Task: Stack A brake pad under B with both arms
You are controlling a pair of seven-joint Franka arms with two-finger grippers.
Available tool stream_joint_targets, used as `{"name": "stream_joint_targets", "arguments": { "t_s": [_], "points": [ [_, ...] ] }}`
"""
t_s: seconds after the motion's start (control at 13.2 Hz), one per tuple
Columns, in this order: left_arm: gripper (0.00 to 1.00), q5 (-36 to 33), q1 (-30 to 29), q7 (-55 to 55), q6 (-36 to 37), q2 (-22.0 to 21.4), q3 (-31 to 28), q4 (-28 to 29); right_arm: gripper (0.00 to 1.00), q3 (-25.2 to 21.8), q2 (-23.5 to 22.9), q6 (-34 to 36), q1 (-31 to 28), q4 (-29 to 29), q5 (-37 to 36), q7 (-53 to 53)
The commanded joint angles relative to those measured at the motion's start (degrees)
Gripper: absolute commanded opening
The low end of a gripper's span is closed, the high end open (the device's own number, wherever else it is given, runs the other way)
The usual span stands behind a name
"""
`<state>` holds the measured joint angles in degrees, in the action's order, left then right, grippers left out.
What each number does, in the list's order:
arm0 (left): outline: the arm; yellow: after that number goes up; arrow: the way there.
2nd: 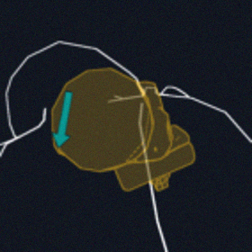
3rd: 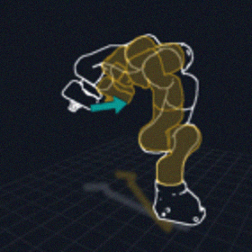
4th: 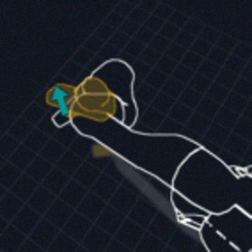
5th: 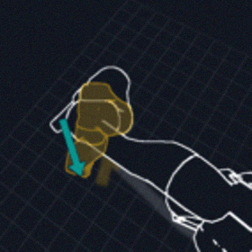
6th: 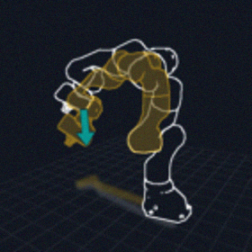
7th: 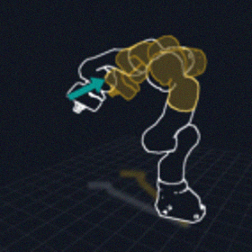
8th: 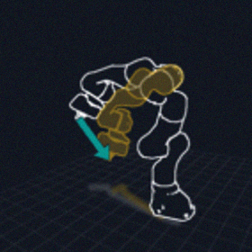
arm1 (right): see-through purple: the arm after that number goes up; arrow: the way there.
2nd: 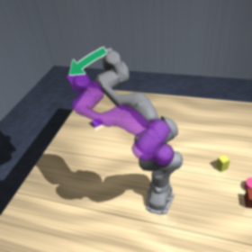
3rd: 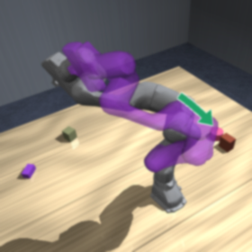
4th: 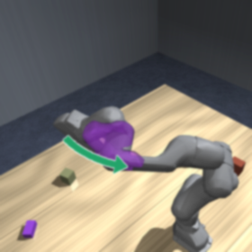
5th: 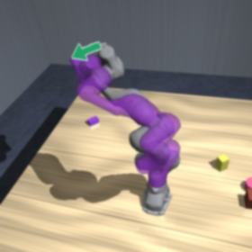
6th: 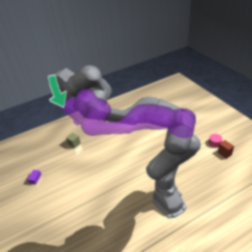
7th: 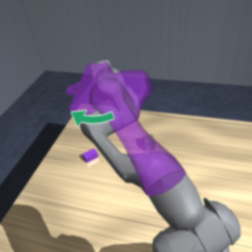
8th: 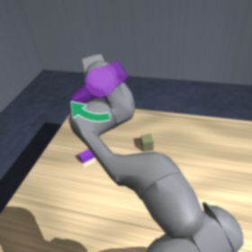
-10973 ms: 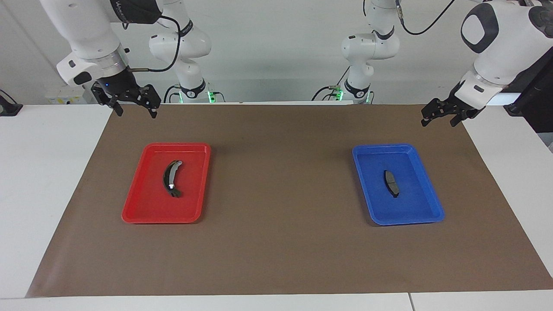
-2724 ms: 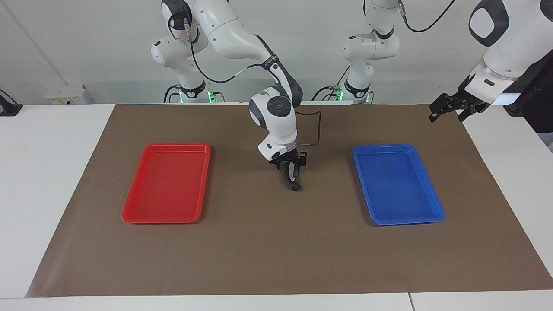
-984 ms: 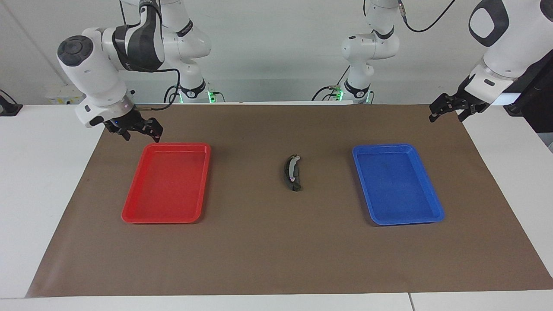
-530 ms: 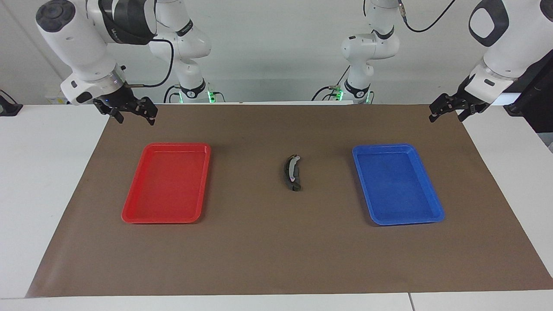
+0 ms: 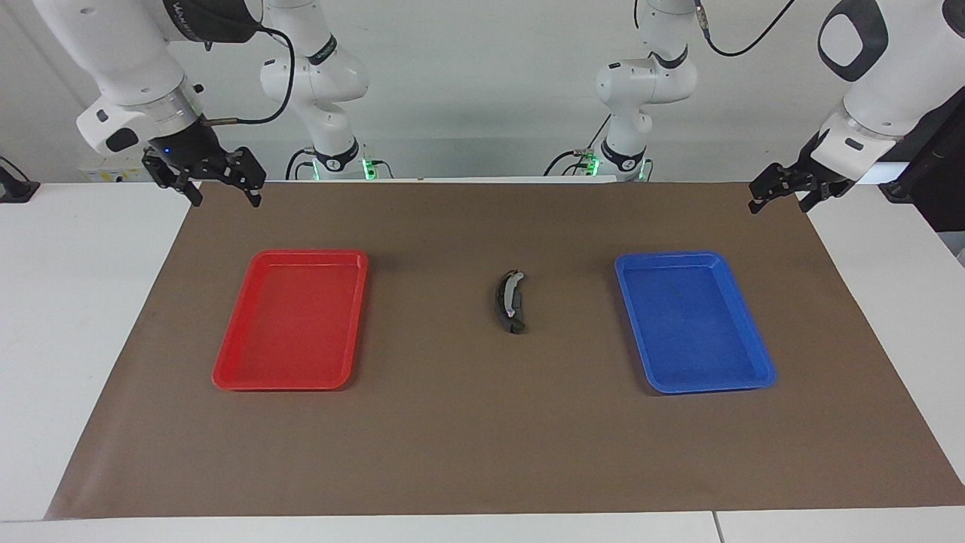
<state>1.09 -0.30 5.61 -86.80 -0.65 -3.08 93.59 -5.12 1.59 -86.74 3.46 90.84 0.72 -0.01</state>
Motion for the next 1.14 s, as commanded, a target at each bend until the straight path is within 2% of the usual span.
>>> {"name": "stream_joint_targets", "arguments": {
  "t_s": [0.0, 0.3, 0.68, 1.06],
  "points": [
    [1.00, -1.09, -0.14, 0.36, 0.76, -0.14, 0.09, -0.07, 1.00, 0.46, -0.71, -0.53, -0.21, -1.28, -0.72, -2.19],
    [1.00, -1.09, -0.14, 0.36, 0.76, -0.14, 0.09, -0.07, 1.00, 1.08, 1.92, -1.23, 0.58, 2.58, -1.51, -2.01],
    [1.00, -1.09, -0.14, 0.36, 0.76, -0.14, 0.09, -0.07, 1.00, 0.99, 3.15, -1.59, 2.86, 4.25, -2.13, -0.88],
    [1.00, -1.09, -0.22, 0.36, 0.76, -0.14, 0.09, -0.07, 1.00, 1.08, 4.12, -2.55, 2.69, 6.01, -2.31, -0.17]
  ]
}}
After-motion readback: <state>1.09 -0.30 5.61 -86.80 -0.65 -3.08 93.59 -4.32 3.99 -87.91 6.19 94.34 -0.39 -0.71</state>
